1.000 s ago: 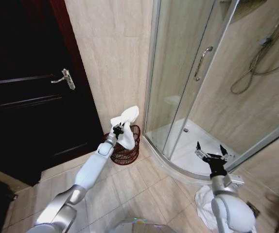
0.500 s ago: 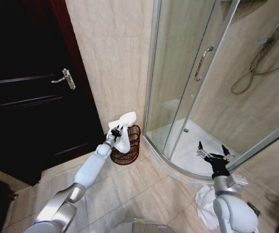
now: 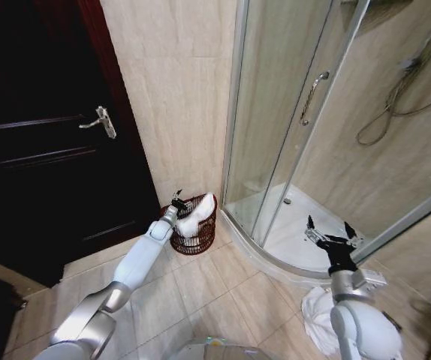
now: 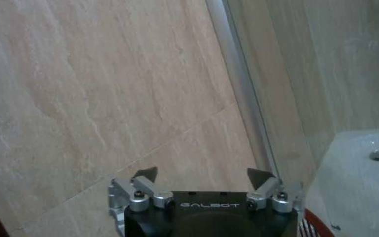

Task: Discard the used towel into the hamper.

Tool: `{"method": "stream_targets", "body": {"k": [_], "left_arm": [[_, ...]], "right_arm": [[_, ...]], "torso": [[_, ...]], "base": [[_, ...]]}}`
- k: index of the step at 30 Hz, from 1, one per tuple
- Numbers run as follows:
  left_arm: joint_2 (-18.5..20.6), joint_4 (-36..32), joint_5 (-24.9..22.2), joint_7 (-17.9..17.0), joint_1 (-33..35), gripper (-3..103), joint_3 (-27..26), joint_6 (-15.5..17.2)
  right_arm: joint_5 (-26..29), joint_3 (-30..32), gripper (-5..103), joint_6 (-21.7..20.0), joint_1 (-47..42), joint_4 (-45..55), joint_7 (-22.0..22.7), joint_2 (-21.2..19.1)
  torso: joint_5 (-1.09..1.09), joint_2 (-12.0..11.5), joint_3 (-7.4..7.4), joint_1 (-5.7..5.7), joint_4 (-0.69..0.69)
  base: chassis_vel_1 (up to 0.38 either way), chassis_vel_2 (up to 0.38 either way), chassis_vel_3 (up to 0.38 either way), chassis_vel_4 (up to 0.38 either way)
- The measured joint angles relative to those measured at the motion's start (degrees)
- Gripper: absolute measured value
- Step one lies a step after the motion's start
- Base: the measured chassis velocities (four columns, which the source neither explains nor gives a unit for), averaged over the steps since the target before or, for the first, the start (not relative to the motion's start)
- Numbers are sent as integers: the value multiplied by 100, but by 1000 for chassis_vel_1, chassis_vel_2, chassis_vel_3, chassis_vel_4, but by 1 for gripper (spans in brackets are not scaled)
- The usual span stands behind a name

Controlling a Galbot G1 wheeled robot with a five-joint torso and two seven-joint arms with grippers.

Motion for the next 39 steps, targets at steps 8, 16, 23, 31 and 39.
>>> {"method": "stream_targets", "body": {"k": [8, 16, 23, 31, 39], "left_arm": [[65, -1092, -659, -300, 649, 100, -446, 285], [-111, -3126, -1169, -1113, 2213, 100, -1223, 733], [-204, -4676, -1306, -1236, 3654, 100, -1933, 939], [-405, -5413, -1053, -916, 4531, 100, -2785, 979], [-510, -5861, -1008, -805, 4799, 100, -3202, 1182]], "right_arm": [[-8, -11, 100, -14, -68, 120, 23, 24], [-4, -58, 100, 23, -122, 195, 28, 92], [79, -67, 100, 72, -263, 357, -56, 70], [15, -121, 100, 154, -431, 386, -147, 99], [-32, -184, 100, -28, -482, 651, -100, 112]], "torso": [[0, 0, 0, 0, -1], [0, 0, 0, 0, 0], [0, 1, -1, -1, 0], [0, 1, 0, -1, 0], [0, 1, 0, 0, 0]], "base": [[0, 0, 0, 0], [0, 0, 0, 0], [0, 0, 0, 0], [0, 0, 0, 0], [0, 0, 0, 0]]}}
